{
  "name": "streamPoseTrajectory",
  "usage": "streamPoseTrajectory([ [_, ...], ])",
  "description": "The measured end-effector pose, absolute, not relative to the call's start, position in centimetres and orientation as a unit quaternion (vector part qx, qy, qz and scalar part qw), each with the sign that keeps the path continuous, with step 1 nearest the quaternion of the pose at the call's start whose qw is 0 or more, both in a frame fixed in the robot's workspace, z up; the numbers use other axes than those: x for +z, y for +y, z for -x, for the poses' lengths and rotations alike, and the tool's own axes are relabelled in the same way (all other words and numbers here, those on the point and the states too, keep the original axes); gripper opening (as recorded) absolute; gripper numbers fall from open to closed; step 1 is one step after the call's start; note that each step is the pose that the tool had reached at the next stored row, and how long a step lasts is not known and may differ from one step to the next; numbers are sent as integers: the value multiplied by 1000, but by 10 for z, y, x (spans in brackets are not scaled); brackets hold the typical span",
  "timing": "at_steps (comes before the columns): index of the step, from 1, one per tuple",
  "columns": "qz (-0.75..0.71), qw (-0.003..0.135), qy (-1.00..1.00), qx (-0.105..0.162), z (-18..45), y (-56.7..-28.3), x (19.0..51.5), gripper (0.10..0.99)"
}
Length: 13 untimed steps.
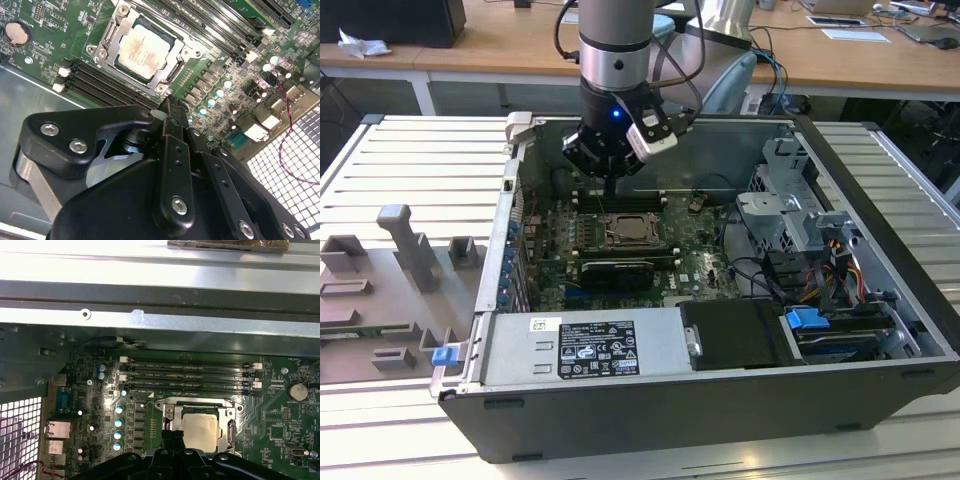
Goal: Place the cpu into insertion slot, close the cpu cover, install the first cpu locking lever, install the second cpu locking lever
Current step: 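Install the first cpu locking lever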
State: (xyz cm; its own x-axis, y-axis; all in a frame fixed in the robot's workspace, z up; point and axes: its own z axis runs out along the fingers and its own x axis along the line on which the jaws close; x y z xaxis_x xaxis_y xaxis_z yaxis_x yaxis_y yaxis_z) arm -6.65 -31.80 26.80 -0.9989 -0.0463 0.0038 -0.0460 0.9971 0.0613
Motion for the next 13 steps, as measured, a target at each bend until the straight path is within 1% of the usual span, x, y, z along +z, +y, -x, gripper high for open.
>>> streamPoseTrajectory([
  [9,-23,2,-999,-31,86,-316,267,106],
  [13,-24,-3,-999,-30,97,-315,262,106],
])
